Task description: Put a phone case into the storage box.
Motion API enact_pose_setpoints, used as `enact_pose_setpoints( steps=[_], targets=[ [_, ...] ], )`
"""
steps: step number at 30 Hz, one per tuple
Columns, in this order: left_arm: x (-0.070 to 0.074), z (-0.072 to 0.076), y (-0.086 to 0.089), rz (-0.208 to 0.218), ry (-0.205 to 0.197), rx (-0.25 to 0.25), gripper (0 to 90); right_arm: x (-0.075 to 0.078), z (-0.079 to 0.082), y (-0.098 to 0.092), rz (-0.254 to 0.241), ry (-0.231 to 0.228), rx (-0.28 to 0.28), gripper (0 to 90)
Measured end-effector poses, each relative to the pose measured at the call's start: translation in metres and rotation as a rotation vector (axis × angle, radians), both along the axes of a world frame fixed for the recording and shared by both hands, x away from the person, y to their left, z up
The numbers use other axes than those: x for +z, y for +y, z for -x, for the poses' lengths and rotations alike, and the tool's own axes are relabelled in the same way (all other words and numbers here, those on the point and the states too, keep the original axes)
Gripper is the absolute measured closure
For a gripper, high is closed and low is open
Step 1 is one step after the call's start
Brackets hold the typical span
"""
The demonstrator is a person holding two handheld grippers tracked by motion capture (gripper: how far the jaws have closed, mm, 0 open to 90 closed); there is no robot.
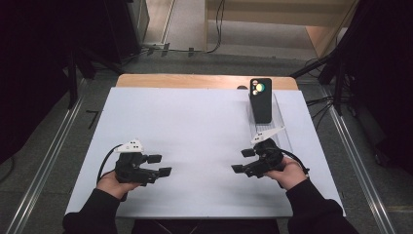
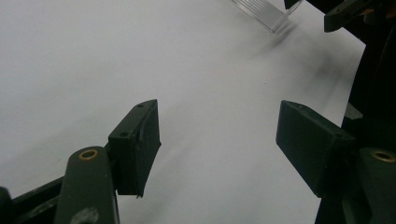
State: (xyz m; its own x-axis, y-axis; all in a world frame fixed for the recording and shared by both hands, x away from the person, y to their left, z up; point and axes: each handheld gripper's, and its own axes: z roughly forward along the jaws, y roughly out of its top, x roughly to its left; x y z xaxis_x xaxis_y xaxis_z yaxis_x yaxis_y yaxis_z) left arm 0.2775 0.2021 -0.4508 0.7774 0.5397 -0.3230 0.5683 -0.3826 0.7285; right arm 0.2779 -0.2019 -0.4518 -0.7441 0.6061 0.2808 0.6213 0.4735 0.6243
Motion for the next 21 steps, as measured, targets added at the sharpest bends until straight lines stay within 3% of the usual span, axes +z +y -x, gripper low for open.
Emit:
enact_pose_setpoints(
  steps=[12, 21],
  targets=[
    [-0.001, 0.006, 0.000, -0.008, -0.001, -0.017, 30.6, -0.012, 0.017, -0.023, -0.004, 0.031, 0.003, 23.1],
    [-0.002, 0.008, 0.005, -0.017, -0.001, -0.013, 30.6, -0.019, 0.023, -0.038, 0.017, 0.027, -0.036, 22.9]
  ],
)
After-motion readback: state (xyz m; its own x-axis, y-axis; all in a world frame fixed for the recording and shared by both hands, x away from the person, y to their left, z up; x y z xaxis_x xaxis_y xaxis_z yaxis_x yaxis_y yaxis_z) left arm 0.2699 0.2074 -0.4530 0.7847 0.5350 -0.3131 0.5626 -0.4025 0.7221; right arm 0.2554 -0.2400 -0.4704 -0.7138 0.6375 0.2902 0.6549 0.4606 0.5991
